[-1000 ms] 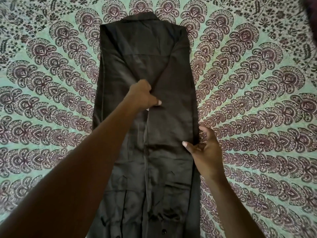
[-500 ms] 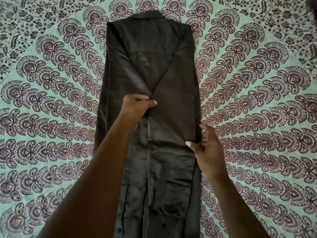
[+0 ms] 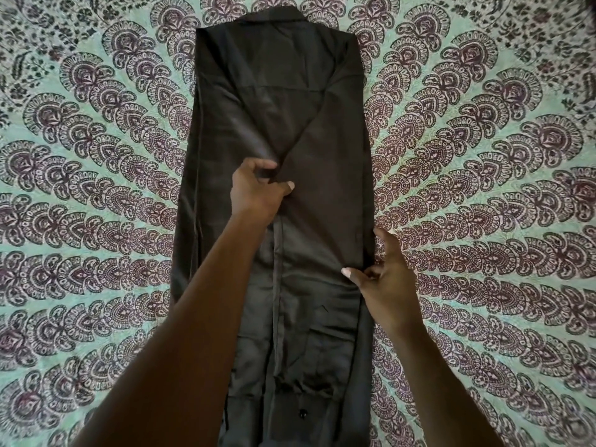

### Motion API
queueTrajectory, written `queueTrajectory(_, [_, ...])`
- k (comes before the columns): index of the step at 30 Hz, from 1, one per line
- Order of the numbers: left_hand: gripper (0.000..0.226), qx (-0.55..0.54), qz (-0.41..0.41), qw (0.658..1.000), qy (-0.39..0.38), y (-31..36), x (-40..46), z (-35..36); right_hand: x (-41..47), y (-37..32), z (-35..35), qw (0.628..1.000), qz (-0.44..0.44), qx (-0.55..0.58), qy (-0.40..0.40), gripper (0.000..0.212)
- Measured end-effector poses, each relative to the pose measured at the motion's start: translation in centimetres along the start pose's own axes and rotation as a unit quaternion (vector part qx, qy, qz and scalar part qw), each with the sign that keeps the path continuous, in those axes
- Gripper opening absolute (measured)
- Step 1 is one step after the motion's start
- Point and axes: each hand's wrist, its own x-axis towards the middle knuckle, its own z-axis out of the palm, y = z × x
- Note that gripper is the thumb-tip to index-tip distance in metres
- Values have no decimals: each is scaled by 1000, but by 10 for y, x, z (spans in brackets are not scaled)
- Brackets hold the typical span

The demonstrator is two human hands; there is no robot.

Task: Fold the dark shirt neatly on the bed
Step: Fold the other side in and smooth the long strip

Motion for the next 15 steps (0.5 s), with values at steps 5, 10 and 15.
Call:
queueTrajectory(5, [46, 97, 76, 992, -18, -10, -7, 5, 1, -2, -2, 1000, 15, -17, 12, 85])
queueTrajectory(10, [55, 145, 168, 975, 6, -17, -25, 12, -5, 1, -2, 999, 15, -40, -14, 94])
queueTrajectory(15, [46, 221, 252, 942, 20, -30, -35, 12, -13, 4, -3, 996, 11, -89, -16, 101])
